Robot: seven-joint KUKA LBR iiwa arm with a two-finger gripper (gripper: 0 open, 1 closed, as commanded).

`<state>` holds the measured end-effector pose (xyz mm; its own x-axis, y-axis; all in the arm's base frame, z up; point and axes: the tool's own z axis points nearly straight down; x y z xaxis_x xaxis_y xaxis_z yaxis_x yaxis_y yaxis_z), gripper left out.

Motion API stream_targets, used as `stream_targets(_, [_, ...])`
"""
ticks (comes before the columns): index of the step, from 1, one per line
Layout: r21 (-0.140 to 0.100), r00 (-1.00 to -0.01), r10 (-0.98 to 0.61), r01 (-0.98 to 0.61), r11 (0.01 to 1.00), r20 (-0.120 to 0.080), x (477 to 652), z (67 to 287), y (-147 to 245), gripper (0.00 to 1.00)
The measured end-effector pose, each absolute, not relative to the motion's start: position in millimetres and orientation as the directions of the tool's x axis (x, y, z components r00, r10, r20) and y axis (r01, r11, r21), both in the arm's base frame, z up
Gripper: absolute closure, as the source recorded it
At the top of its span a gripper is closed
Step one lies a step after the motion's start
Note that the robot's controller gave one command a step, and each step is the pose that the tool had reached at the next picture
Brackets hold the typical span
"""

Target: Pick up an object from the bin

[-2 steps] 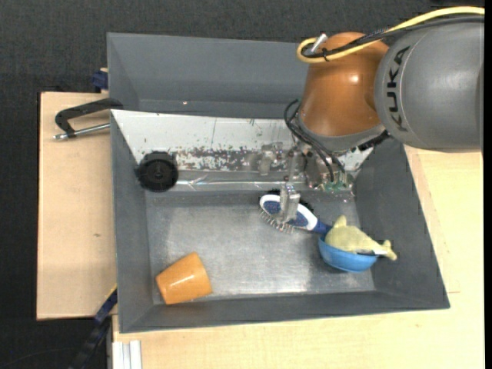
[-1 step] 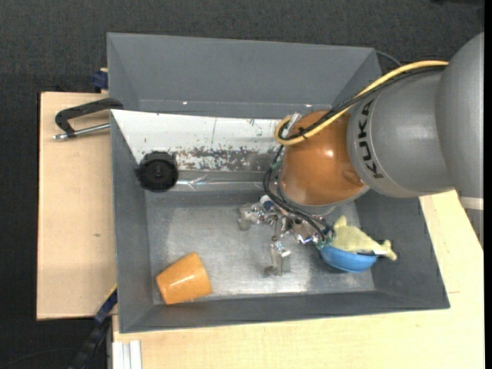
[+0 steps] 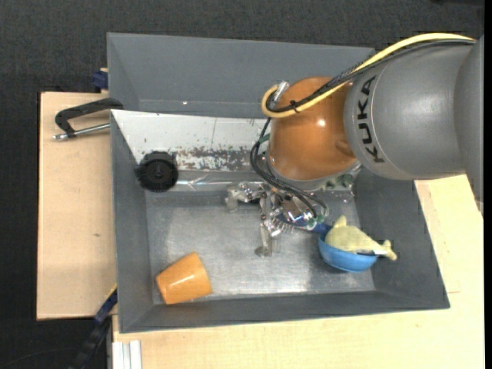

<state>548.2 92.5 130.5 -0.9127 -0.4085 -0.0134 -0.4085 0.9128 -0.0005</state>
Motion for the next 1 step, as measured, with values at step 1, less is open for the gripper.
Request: stream_targets(1, [0.005, -0.894, -0.449, -0.449, 0.894, -0.005, 513.5, 137.0, 176.5, 0.0])
